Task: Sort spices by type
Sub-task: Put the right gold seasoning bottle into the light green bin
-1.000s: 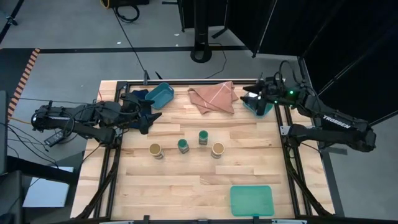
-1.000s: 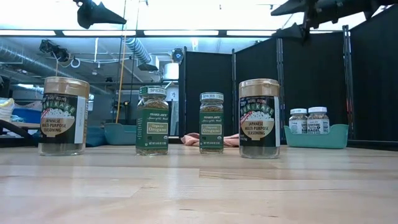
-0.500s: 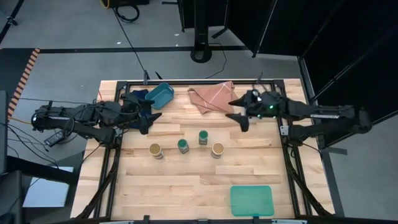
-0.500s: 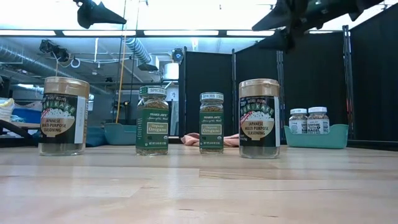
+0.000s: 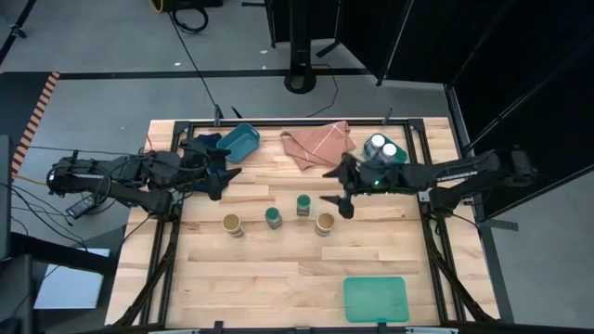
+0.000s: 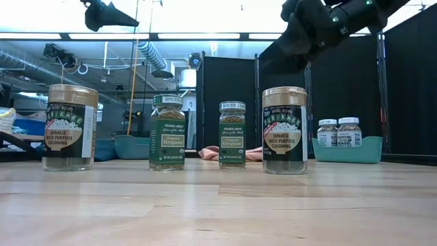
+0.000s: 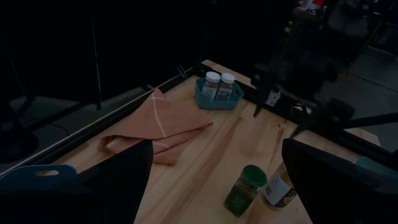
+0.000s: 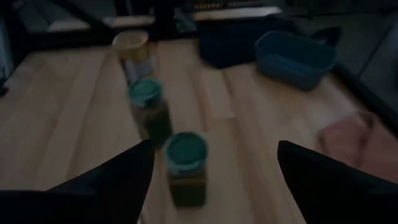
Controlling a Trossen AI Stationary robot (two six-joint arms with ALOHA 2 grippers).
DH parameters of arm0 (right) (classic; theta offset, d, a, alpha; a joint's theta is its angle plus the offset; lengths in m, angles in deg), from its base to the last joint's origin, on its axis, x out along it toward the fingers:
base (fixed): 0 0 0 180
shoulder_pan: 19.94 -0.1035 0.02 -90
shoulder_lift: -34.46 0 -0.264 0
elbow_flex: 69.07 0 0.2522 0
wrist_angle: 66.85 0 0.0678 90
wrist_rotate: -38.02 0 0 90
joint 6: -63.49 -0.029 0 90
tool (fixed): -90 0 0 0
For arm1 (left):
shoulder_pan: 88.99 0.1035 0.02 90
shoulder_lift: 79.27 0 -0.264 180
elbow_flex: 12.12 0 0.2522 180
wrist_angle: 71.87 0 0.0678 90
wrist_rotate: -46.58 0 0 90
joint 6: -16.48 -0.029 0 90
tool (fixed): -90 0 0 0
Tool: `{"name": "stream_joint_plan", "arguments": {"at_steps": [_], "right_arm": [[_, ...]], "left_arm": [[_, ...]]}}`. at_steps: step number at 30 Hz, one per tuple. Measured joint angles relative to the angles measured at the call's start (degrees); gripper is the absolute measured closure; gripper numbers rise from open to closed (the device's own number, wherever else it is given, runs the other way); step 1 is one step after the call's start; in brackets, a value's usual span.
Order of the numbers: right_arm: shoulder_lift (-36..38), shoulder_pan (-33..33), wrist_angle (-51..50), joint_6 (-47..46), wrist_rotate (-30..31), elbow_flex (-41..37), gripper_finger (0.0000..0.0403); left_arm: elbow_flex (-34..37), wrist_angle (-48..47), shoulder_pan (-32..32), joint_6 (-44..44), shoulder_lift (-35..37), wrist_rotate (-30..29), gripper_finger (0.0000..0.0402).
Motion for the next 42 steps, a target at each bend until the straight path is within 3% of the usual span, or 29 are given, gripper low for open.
{"name": "stream_joint_plan", "arguments": {"at_steps": [8,17,42], "right_arm": [[-6.1,-6.5,4.5,0.4,0.2,0.0,0.0048],[-8.4,-12.7,4.2,-2.7,8.2,0.0,0.0048],[-19.2,-14.5,3.8,-12.2,8.8,0.0,0.0049]], "left_arm": [[0.0,0.0,0.0,0.0,0.0,0.0,0.0039],[0.0,-0.1,0.0,0.0,0.0,0.0,0.0039],[0.0,0.1,0.0,0.4,-1.5,0.0,0.0039]]}}
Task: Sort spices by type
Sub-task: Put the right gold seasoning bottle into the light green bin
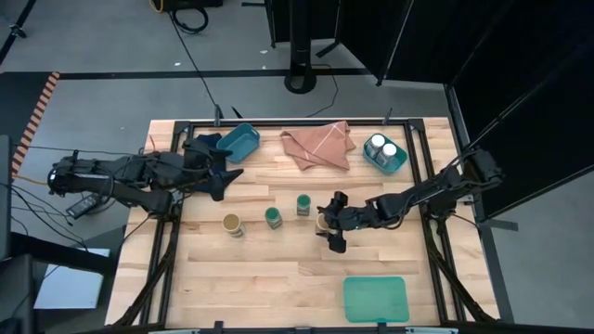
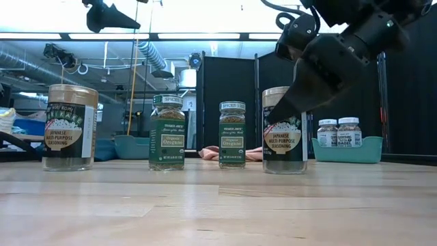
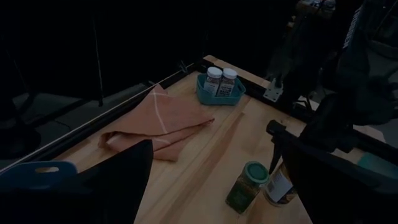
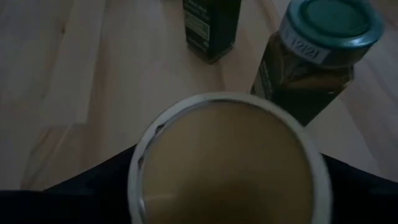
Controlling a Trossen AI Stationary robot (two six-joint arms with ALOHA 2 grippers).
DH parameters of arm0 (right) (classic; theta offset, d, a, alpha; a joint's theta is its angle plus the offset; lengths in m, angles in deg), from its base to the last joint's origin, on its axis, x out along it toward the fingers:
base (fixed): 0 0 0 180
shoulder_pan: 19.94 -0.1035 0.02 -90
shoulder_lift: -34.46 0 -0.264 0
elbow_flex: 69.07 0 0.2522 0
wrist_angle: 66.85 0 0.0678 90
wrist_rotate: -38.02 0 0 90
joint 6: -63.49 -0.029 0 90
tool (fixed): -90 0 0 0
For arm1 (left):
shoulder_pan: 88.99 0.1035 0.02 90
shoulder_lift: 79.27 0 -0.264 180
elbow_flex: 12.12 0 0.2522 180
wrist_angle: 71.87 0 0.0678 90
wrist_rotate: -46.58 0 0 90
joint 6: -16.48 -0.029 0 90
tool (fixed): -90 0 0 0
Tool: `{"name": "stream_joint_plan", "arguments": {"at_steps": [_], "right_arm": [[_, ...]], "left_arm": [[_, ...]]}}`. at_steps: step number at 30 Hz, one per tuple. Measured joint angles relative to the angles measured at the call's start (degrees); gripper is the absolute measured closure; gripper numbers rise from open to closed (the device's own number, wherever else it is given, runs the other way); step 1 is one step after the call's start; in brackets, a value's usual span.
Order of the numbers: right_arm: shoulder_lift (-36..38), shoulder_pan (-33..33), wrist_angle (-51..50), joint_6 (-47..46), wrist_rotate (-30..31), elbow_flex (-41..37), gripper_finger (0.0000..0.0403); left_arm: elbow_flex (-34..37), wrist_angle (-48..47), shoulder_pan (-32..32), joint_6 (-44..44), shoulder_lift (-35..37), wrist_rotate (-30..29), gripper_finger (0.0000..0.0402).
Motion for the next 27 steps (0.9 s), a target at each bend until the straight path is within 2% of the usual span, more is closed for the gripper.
{"name": "stream_joint_plan", "arguments": {"at_steps": [5,12,27], "right_arm": [[0.0,0.0,0.0,0.0,1.1,0.0,0.0063],[0.1,0.3,0.4,-1.1,1.7,0.0,0.0121],[0.2,0.3,0.1,-5.7,3.1,0.8,0.0121]], "left_arm": [[0.0,0.0,0.0,0.0,-1.3,0.0,0.0039],[0.0,0.1,0.0,0.1,-2.8,0.0,0.0039],[0.0,0.5,0.0,0.2,-2.8,0.0,0.0039]]}}
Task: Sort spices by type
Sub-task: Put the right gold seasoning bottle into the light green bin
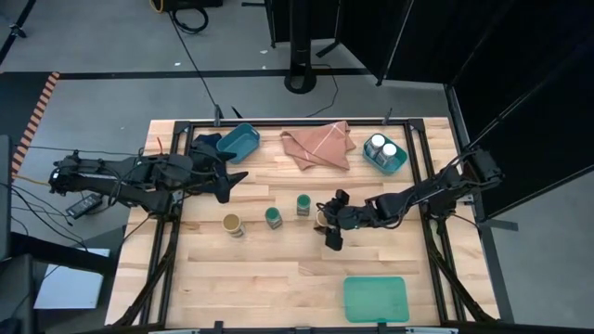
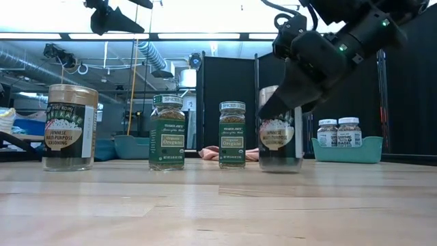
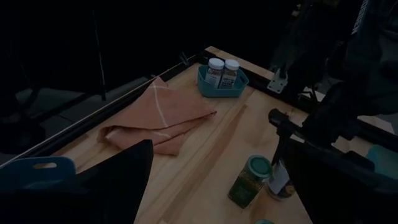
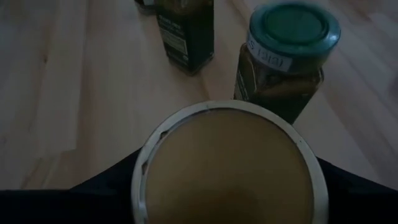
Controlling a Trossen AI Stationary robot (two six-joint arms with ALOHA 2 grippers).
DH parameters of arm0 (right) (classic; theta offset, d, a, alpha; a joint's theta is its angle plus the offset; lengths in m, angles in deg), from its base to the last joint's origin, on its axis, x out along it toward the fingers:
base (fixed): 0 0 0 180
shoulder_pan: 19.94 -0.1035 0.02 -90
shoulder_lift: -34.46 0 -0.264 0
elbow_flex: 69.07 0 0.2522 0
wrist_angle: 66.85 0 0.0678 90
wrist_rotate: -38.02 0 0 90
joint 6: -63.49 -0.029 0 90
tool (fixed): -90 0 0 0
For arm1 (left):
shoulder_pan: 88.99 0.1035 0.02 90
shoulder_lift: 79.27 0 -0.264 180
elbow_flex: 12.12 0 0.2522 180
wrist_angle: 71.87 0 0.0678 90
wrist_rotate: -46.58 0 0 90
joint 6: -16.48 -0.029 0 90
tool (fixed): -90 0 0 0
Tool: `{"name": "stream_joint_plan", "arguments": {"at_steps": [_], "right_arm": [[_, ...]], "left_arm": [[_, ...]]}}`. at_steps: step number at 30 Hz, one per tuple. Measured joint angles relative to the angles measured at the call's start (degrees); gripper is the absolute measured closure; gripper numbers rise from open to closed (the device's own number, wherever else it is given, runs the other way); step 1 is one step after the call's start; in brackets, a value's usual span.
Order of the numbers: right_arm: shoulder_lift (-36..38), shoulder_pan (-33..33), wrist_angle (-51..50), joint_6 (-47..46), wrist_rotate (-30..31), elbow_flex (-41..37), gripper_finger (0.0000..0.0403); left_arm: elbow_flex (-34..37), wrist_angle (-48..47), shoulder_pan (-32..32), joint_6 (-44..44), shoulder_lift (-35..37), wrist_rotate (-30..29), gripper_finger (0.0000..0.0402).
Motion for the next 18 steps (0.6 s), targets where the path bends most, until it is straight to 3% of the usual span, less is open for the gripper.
{"name": "stream_joint_plan", "arguments": {"at_steps": [9,18], "right_arm": [[0.1,-0.2,-0.5,1.9,-0.1,3.9,0.0121],[2.3,-2.5,-10.7,3.3,0.0,9.5,0.0121]], "left_arm": [[0.0,0.0,0.0,0.0,0.0,0.0,0.0039],[0.0,0.4,0.0,-0.1,0.0,0.0,0.0039]]}}
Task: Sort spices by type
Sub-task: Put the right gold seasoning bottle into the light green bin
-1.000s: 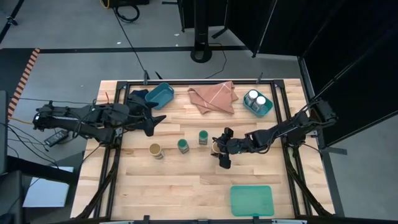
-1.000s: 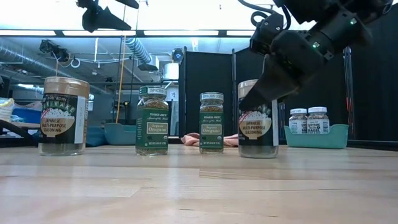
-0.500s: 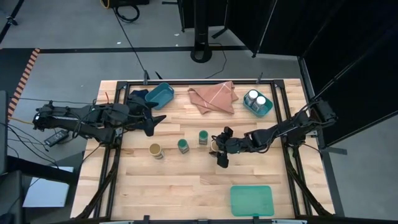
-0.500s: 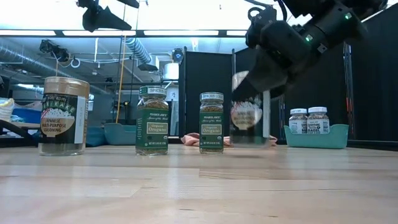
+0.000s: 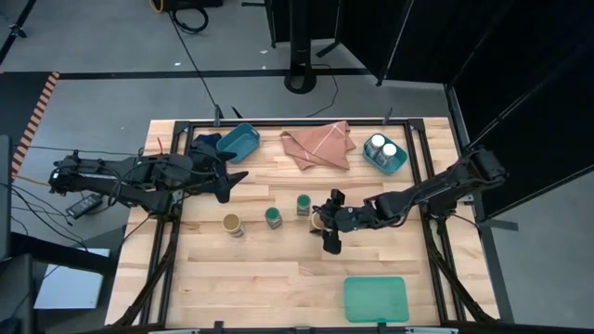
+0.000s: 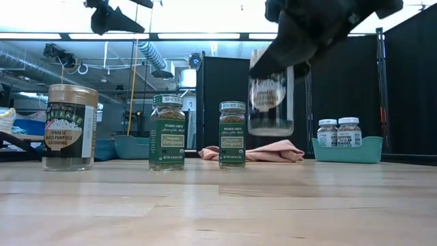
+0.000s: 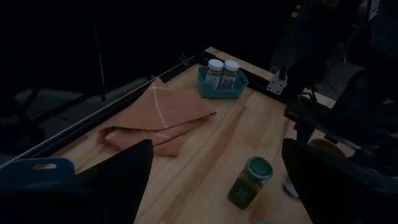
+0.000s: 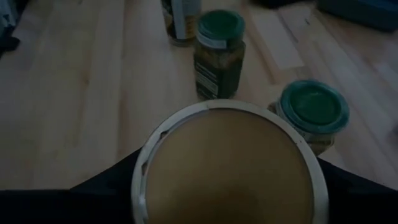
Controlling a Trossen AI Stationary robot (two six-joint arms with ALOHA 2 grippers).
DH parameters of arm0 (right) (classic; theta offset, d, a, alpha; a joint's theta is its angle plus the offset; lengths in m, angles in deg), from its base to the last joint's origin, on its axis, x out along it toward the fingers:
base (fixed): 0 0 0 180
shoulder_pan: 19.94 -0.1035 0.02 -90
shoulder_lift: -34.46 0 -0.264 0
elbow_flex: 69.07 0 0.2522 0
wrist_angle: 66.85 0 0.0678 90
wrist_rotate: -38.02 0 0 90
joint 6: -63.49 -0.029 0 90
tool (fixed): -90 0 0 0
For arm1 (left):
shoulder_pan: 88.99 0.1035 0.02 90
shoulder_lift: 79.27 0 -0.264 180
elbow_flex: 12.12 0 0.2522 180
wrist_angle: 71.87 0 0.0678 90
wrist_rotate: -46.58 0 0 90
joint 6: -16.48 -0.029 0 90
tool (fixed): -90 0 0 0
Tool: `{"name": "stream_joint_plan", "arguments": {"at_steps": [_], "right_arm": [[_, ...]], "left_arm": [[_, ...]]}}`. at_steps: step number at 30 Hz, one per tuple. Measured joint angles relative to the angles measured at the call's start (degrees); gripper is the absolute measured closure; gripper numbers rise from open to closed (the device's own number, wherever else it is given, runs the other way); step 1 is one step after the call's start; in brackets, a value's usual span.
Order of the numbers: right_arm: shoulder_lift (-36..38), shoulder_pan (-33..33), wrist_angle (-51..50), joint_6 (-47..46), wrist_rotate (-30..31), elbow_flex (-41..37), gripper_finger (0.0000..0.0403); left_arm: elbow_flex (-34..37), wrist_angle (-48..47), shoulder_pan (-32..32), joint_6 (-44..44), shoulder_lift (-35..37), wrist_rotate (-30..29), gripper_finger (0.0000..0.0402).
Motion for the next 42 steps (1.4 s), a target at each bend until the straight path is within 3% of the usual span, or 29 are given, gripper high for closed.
{"name": "stream_joint_plan", "arguments": {"at_steps": [18,25,34,42], "right_arm": [[10.2,-9.8,-4.8,-7.6,4.3,1.2,0.0121],[13.9,-16.6,-4.8,-16.5,5.5,1.2,0.0121],[13.2,-25.5,-4.9,-26.5,13.3,1.2,0.0121],[13.1,-31.8,-6.8,-37.8,13.8,1.2,0.0121]], "left_arm": [[0.0,0.8,0.0,1.0,0.0,0.5,0.0039],[0.0,0.5,0.0,0.9,0.0,0.5,0.0039],[0.0,0.5,0.0,0.3,0.0,0.5,0.0039],[0.0,0.6,0.1,0.2,0.0,0.4,0.0039]]}}
